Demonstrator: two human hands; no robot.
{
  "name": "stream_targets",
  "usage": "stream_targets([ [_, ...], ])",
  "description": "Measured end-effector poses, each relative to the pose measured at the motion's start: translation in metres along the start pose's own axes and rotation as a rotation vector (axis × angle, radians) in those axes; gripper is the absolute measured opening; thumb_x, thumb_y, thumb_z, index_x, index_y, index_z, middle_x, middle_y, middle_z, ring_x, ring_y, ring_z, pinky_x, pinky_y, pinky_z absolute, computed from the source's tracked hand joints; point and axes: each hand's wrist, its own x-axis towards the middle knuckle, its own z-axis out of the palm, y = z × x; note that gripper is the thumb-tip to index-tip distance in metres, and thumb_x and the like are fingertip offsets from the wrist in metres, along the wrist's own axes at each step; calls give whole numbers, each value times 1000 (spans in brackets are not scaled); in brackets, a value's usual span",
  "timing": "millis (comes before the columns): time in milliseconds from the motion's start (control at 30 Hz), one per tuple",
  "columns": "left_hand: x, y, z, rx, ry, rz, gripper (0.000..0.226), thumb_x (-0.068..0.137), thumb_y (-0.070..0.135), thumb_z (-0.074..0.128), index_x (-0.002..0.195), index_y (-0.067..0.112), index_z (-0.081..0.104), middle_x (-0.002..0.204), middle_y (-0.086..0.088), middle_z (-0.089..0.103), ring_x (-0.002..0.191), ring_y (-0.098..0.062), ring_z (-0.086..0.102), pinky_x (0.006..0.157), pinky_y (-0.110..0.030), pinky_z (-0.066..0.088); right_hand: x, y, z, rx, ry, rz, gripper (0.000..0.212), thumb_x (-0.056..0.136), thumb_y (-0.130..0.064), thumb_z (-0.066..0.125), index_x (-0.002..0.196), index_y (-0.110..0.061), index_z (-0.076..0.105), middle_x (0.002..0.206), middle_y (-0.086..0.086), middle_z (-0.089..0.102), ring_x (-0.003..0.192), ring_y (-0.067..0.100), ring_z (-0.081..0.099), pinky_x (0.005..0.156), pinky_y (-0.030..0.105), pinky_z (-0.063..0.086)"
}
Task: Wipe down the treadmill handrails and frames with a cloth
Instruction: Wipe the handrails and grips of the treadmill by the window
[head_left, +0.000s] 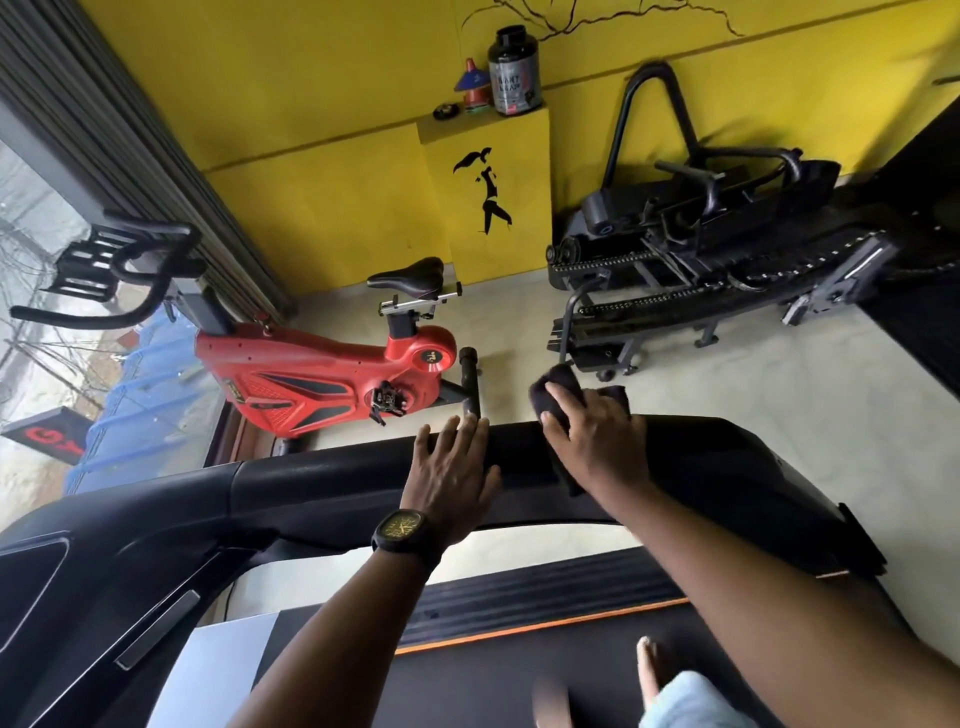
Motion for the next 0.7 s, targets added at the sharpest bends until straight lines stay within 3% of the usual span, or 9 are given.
stream_targets([
  [67, 1, 0, 0, 4, 1, 13, 66, 92, 47, 35, 142, 7, 49, 143, -14, 53, 132, -33, 49, 107, -58, 38, -32, -18, 5, -26, 74, 70, 48, 97, -49, 45, 139, -30, 58, 123, 11, 65, 114, 35, 58, 87, 52, 44],
  [133, 4, 2, 1, 4, 4, 32, 66, 92, 49, 35, 141, 6, 50, 142, -14, 54, 132, -31, 50, 106, -57, 39, -45, -27, 7, -12, 79, 5, 47, 97, -48, 48, 139, -30, 58, 129, 11, 63, 120, 35, 56, 92, 55, 41],
  [200, 7, 4, 1, 12, 3, 40, 66, 93, 50, 34, 141, 7, 50, 141, -13, 55, 131, -31, 50, 106, -56, 39, -26, -19, 4, 25, 63, -132, 50, 93, -54, 47, 136, -33, 60, 123, 7, 65, 114, 33, 60, 88, 51, 44],
  [267, 10, 7, 2, 9, -1, 24, 66, 94, 51, 33, 141, 7, 49, 141, -13, 55, 131, -31, 49, 106, -56, 38, 4, -4, -1, 16, -64, -206, 56, 89, -61, 41, 136, -37, 60, 115, 4, 69, 105, 33, 64, 82, 46, 50],
  [333, 10, 10, 2, -5, -4, 9, 67, 95, 52, 31, 143, 8, 47, 143, -13, 53, 133, -31, 47, 108, -57, 36, 20, 12, -4, 21, -105, -141, 60, 87, -62, 37, 136, -37, 60, 111, 6, 70, 101, 35, 65, 79, 46, 52],
  [467, 10, 10, 2, 15, -19, -4, 69, 95, 53, 29, 145, 8, 45, 145, -13, 51, 135, -31, 46, 110, -57, 35, -26, -6, 6, -40, 67, 67, 50, 93, -48, 51, 138, -29, 60, 121, 12, 65, 112, 37, 59, 84, 52, 43],
  [567, 12, 12, 4, 27, -21, -11, 68, 94, 52, 32, 142, 7, 48, 142, -13, 54, 131, -32, 50, 107, -57, 39, -32, -11, 5, -7, 76, -80, 48, 94, -50, 48, 137, -31, 60, 126, 10, 64, 118, 35, 58, 89, 53, 41],
  [700, 13, 16, 5, 27, -7, -17, 67, 94, 52, 33, 142, 8, 49, 142, -13, 54, 131, -32, 50, 107, -58, 38, 14, 25, -4, 11, -79, -185, 56, 90, -59, 40, 137, -37, 59, 113, 4, 69, 102, 33, 65, 78, 45, 50],
])
